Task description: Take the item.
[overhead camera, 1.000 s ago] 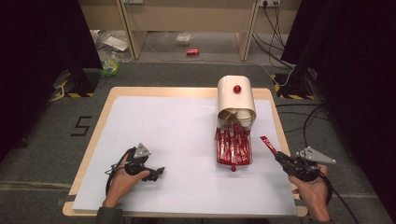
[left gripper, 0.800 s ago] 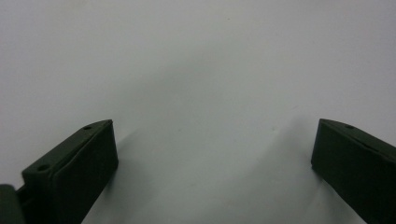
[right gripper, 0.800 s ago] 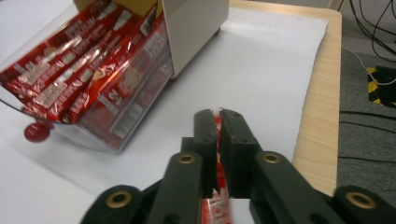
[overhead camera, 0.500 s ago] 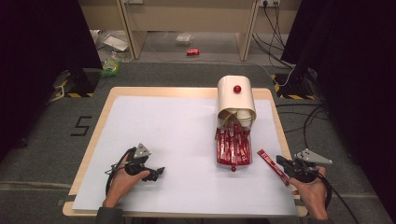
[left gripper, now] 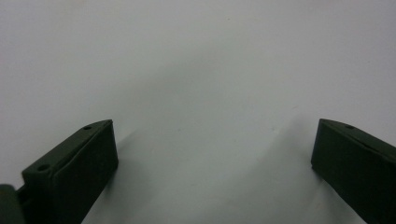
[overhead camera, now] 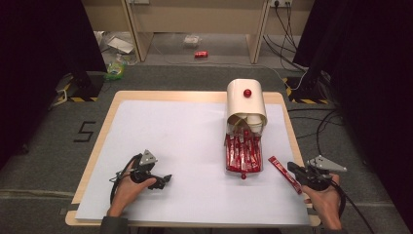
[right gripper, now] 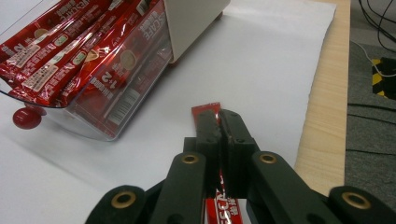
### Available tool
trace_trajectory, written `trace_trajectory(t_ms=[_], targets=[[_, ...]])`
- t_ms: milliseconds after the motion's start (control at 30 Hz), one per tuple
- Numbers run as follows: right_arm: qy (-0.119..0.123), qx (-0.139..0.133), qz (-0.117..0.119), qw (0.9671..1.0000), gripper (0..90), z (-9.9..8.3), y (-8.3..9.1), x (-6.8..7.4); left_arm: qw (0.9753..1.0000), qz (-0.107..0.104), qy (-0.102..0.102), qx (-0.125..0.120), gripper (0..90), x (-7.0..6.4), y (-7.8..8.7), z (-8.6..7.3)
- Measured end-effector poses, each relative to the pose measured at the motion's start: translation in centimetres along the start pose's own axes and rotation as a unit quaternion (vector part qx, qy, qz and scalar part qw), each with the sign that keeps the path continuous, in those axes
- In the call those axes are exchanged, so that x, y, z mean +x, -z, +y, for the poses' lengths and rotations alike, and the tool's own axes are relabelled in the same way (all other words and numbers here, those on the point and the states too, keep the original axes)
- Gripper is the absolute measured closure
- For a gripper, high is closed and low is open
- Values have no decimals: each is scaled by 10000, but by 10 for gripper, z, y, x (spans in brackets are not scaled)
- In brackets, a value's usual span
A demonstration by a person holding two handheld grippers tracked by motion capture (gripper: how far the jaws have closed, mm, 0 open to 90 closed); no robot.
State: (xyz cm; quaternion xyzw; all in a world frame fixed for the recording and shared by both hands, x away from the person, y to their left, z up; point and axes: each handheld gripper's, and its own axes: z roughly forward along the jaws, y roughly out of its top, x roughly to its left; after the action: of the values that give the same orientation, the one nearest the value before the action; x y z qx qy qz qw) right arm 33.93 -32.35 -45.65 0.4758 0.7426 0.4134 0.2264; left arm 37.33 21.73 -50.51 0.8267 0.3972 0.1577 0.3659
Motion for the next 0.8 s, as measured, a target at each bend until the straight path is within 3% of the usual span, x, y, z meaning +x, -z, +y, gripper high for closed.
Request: trace_trajectory(t_ms=[333, 800], targets=[[-39, -37, 13, 10000, 827, 0, 0, 0, 10000, -1, 1, 6, 0, 0, 0, 0], [-166, 14, 78, 9998, 494, 1, -6, 4, 10000, -1, 2, 6, 0, 0, 0, 0]])
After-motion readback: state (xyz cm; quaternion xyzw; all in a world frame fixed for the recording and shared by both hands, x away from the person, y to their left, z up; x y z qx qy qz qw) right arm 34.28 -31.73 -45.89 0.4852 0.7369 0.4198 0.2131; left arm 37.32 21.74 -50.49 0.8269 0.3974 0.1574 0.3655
